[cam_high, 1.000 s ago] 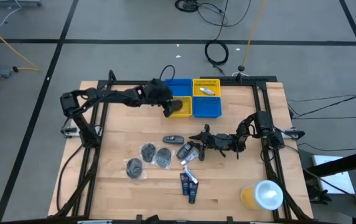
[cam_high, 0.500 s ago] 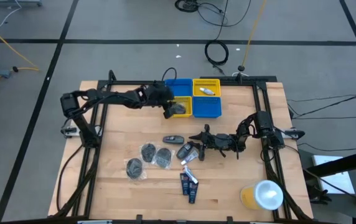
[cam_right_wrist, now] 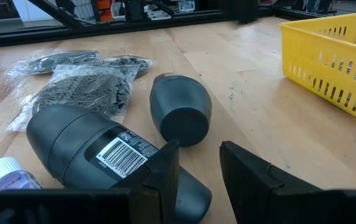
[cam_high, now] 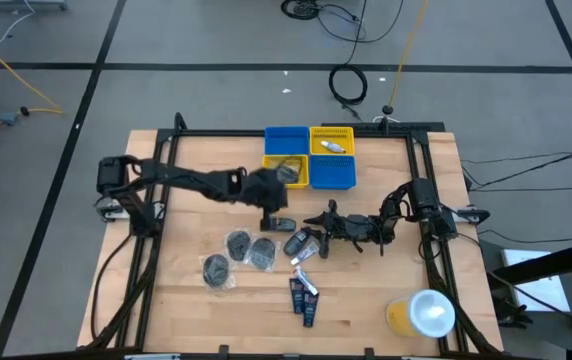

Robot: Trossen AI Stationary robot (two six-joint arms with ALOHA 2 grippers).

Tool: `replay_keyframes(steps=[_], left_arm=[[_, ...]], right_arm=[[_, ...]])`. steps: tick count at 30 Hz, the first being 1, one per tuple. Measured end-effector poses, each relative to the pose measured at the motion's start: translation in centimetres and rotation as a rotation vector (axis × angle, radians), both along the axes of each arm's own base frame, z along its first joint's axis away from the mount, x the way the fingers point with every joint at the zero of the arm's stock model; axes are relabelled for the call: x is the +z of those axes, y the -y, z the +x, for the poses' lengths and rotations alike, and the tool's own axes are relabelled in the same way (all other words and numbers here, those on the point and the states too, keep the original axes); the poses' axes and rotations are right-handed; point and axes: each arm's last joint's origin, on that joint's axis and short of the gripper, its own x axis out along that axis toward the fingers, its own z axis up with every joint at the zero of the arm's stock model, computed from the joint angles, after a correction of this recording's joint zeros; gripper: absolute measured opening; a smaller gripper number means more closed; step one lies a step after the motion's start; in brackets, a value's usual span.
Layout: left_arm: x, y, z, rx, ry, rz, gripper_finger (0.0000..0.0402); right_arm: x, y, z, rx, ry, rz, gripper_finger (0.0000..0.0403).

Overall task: Pick & Place Travel size toiletries
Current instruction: Put the gray deodorant into the left blue bin

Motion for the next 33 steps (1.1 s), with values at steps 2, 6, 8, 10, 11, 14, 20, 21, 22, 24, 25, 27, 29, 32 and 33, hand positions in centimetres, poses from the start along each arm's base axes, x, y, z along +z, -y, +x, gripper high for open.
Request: replay_keyframes(steps=[2,6,8,10,11,14,20,21,22,24,25,27,29,32,33], left_arm=[[0.0,1.2,0.1,-0.048,-0.005,0.015,0.0034],[-0.3,2.9,0.1,-0.093,-0.007,0.017,0.0057],[-0.4,3.4,0.1,-0.103,0.004,0.013,0.0081],[-1.1,3.7,0.1,-0.098,0.007,0.001,0.0115],[-1.5,3.7,0.1,-0.089,0.001,-0.009,0.0134],[-2.9,3.7,0.2,-0.077,-0.031,-0.025,0.0201],[-6.2,3.8,0.5,-0.077,-0.135,-0.029,0.0305],[-6.6,3.8,0.7,-0.075,-0.135,-0.031,0.0312],[-6.8,3.8,0.8,-0.075,-0.128,-0.042,0.0315],[-7.1,3.9,0.9,-0.064,-0.129,-0.054,0.0312],[-7.2,3.9,1.0,-0.062,-0.124,-0.057,0.0305],[-7.3,4.0,1.0,-0.06,-0.129,-0.062,0.0286],[-7.3,4.0,0.9,-0.051,-0.134,-0.069,0.026],[-7.0,4.0,0.8,-0.047,-0.137,-0.072,0.0219],[-6.9,4.0,0.7,-0.042,-0.137,-0.069,0.0205]], right_arm=[[0.0,0.0,0.0,0.0,-0.002,0.0,0.0109],[0.0,0.0,0.0,0.0,-0.002,0.0,0.0109],[0.0,0.0,0.0,0.001,-0.002,0.0,0.0109],[0.0,0.0,0.0,0.001,-0.002,0.0,0.0109],[0.0,0.0,0.0,0.001,-0.001,0.0,0.0109],[0.0,0.0,0.0,0.001,-0.004,0.0,0.0109],[0.0,0.0,0.0,0.002,-0.005,0.0,0.0109],[-0.1,0.0,0.0,0.001,-0.006,0.0,0.0109],[-0.1,0.0,0.0,0.001,-0.006,0.0,0.0109],[-0.1,0.0,0.0,0.001,-0.006,0.0,0.0109],[-0.1,0.0,0.0,0.001,-0.008,0.0,0.0109],[-0.1,0.0,0.0,0.001,-0.007,0.0,0.0109],[-0.1,0.0,0.0,0.001,-0.008,0.0,0.0109],[-0.1,0.0,0.0,0.001,-0.008,0.0,0.0109],[-0.1,0.0,0.0,0.001,-0.008,0.0,0.0109]])
